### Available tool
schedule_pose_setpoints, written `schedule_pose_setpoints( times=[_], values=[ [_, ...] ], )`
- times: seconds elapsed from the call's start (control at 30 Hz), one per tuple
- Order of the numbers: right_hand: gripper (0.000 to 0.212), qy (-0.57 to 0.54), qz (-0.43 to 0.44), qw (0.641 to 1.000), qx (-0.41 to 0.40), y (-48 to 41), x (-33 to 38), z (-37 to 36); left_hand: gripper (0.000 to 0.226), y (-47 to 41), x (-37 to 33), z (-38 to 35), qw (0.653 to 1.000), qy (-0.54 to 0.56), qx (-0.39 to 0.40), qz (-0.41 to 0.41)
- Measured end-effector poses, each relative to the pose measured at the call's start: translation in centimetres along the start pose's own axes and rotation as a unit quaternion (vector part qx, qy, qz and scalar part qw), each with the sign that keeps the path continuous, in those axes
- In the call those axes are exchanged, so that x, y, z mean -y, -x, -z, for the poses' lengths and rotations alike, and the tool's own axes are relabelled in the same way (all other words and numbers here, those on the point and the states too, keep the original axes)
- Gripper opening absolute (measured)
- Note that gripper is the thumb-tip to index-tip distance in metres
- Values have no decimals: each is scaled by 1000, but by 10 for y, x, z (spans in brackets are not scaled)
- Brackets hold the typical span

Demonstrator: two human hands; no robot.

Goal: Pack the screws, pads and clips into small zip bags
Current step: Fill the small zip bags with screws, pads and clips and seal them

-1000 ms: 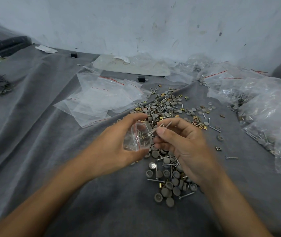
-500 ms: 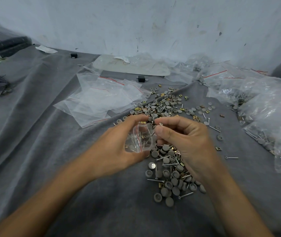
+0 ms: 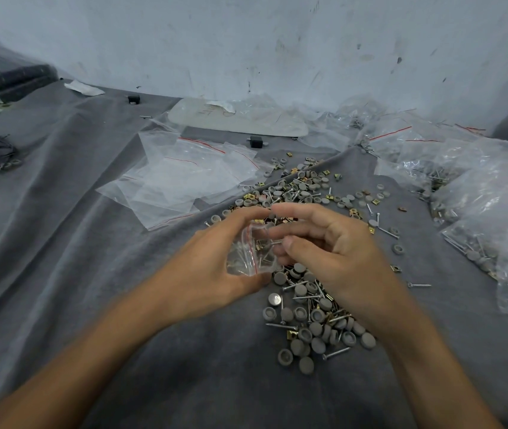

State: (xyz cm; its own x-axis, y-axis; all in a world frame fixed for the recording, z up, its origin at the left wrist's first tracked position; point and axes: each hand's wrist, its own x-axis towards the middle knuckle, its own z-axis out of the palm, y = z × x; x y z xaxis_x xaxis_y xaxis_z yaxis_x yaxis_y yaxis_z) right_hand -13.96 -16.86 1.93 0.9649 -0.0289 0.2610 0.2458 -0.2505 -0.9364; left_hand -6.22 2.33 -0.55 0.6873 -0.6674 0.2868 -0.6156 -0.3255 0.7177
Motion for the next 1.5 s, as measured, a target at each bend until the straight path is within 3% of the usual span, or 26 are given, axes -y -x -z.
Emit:
schedule_pose_setpoints(
  times=[0.1,0.2,0.33,0.43,0.6,0.7,0.83,0.97,1.3,1.5],
  values=[
    [60,40,13,997,57,0,4,-2,71,0,0,-1,1000,18,0,-7],
    [59,47,27,995,79,-1,7,0,74,0,2,-2,1000,18,-2,-6],
    [48,23,36,999,19,-2,9,15,75,0,2,1,1000,-17,-8,8],
    [29,127,44,990,-34,-1,1,36,75,0,3,6,1000,-10,-15,15],
    [11,360,-41,927,98,0,-23,44,74,1,2,10,1000,4,-16,25],
    [19,420,-86,884,188,0,-30,38,75,1,2,10,1000,-1,-14,25],
    [32,437,-120,868,201,-1,-34,30,75,1,3,11,1000,0,-18,26],
    [25,493,-102,848,163,-3,-35,21,75,1,3,11,999,2,-18,28],
    [12,521,-49,837,160,0,-34,12,75,2,2,11,1000,-2,-19,22],
    [9,481,-54,865,131,-2,-36,15,75,3,1,12,999,-5,-18,26]
  ],
)
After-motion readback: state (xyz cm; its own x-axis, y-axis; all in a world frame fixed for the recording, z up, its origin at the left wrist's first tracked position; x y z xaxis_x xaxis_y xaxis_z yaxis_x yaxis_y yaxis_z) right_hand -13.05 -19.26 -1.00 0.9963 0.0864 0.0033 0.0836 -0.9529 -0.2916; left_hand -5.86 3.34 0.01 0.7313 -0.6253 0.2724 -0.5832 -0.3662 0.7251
